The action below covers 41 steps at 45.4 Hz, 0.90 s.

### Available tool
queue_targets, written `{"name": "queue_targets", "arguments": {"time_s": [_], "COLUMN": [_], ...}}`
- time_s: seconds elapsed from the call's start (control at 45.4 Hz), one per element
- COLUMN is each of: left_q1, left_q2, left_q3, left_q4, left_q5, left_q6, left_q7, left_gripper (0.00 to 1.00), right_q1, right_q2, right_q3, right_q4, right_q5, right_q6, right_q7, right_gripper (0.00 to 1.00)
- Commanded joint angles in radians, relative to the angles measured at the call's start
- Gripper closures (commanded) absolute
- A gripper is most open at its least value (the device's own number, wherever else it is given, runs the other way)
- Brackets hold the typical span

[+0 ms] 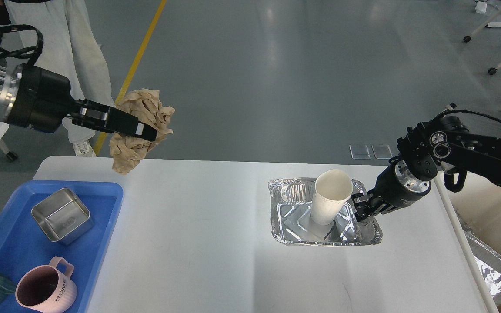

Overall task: Tidy desktop
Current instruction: 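Carry the paper bag over the foil tray and drop it in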

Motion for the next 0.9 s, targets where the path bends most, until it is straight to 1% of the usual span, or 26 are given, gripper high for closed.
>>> {"name": "queue_targets", "arguments": {"time_s": [0.0,0.22,0.286,0.396,0.55,0.638,0.88], "left_q1": [-0.004,0.019,0.040,0.089,0.141,0.151,0.148], "left_q2": [-0.151,-0.431,-0.503,-0.618,-0.722,-0.754,-0.828], "left_q3": [0.038,0.093,0.115,0.124,0.126,0.124,0.113], "left_q4": [0.068,0.226,0.280,0.360,0.433,0.469,0.535], "left_q5": [-0.004,-0.004,-0.003,-0.003,0.008,0.008,0.005], "left_q6": [0.006,0.030,0.043,0.067,0.084,0.095,0.099], "left_q7": [-0.002,0.012,0.013,0.029,0.033,0.041,0.041], "left_gripper": [1.00,1.00,1.00,1.00,1.00,1.00,1.00], "right_q1": [0.001,0.001,0.001,0.001,0.006,0.007,0.010], "right_q2": [0.002,0.003,0.003,0.002,0.000,0.000,0.002], "right_q3": [0.004,0.004,0.006,0.012,0.013,0.013,0.018], "right_q4": [0.000,0.000,0.000,0.000,0.000,0.000,0.000], "right_q5": [0.002,0.008,0.010,0.011,0.014,0.014,0.014], "right_q6": [0.004,0.005,0.008,0.010,0.011,0.014,0.024], "right_q7": [0.000,0.001,0.001,0.001,0.001,0.001,0.001], "right_gripper": [1.00,1.00,1.00,1.00,1.00,1.00,1.00]}}
